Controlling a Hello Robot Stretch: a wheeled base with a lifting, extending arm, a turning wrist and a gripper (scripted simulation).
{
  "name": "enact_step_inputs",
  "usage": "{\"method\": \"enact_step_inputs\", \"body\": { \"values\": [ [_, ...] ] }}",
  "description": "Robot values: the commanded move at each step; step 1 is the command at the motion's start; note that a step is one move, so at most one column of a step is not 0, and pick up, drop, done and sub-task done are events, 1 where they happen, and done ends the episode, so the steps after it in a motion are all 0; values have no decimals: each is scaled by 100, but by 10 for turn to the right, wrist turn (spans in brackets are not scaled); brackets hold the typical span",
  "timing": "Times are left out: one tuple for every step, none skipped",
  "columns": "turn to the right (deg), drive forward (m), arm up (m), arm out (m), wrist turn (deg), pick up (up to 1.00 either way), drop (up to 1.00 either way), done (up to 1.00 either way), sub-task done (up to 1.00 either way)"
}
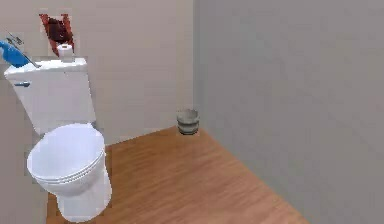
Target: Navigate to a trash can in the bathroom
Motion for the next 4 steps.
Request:
{"method": "enact_step_inputs", "body": {
  "values": [
    [450, 0, 0, 0, 0, 0, 0, 0, 0],
    [450, 0, 0, 0, 0, 0, 0, 0, 0],
    [450, 0, 0, 0, 0, 0, 0, 0, 0],
    [180, 0, 0, 0, 0, 0, 0, 0, 0]
  ]
}}
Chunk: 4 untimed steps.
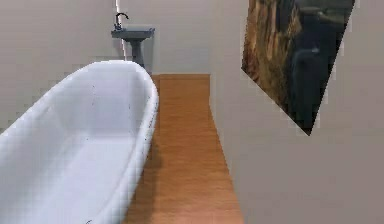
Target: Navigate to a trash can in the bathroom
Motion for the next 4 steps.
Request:
{"method": "enact_step_inputs", "body": {
  "values": [
    [0, 100, 0, 0, 0, 0, 0, 0, 0],
    [30, 0, 0, 0, 0, 0, 0, 0, 0],
    [0, 80, 0, 0, 0, 0, 0, 0, 0],
    [-390, 0, 0, 0, 0, 0, 0, 0, 0]
  ]
}}
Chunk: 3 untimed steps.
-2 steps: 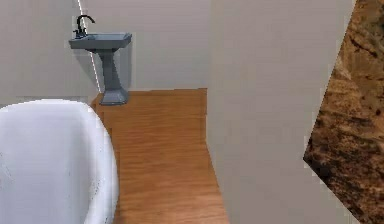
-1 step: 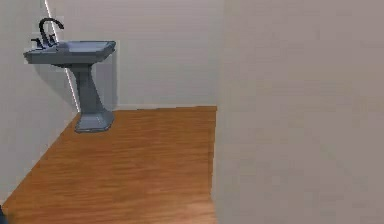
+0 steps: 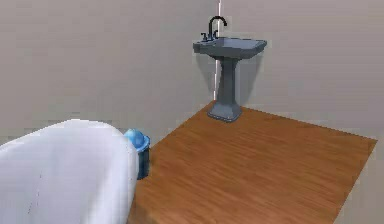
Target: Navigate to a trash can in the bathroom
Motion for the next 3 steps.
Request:
{"method": "enact_step_inputs", "body": {
  "values": [
    [0, 75, 0, 0, 0, 0, 0, 0, 0],
    [-330, 0, 0, 0, 0, 0, 0, 0, 0],
    [0, 0, 0, 0, 0, 0, 0, 100, 0]
  ]
}}
